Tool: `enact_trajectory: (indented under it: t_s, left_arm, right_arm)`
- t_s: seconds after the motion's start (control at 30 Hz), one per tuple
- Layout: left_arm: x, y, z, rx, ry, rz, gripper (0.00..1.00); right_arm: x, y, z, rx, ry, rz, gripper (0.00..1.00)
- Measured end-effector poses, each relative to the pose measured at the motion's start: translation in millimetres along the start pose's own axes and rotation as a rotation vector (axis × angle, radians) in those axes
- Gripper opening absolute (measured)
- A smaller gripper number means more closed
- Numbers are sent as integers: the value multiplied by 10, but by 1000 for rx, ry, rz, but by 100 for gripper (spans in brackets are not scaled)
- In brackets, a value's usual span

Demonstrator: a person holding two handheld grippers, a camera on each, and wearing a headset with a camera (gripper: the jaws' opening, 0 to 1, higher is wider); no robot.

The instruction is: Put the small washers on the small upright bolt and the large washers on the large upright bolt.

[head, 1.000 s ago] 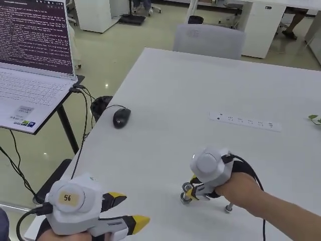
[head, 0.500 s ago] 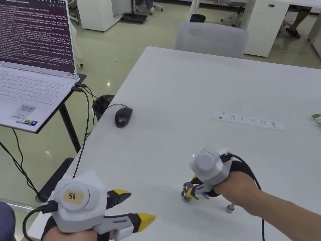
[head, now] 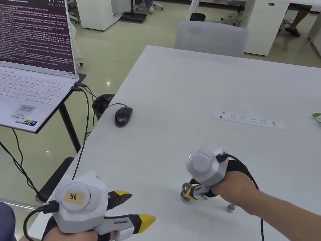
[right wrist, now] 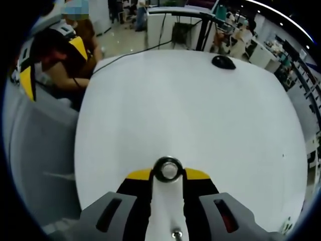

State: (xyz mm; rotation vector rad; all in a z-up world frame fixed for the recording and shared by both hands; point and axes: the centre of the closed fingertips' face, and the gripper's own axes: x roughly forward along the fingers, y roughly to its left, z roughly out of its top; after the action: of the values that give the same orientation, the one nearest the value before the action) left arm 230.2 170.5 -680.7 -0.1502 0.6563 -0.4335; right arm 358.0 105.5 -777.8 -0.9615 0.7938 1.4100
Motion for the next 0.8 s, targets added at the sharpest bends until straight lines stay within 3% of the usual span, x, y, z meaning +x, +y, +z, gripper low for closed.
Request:
enact_trajectory:
  t_s: [0.53, 0.8]
  left_arm:
    - [-2, 26, -31, -5, 5, -1, 49]
    - [7, 46, -17, -4, 4, -2, 49]
  right_arm:
    - [270, 12, -131, 53, 42, 21, 24]
    - [242, 23, -167, 84, 15, 8, 25]
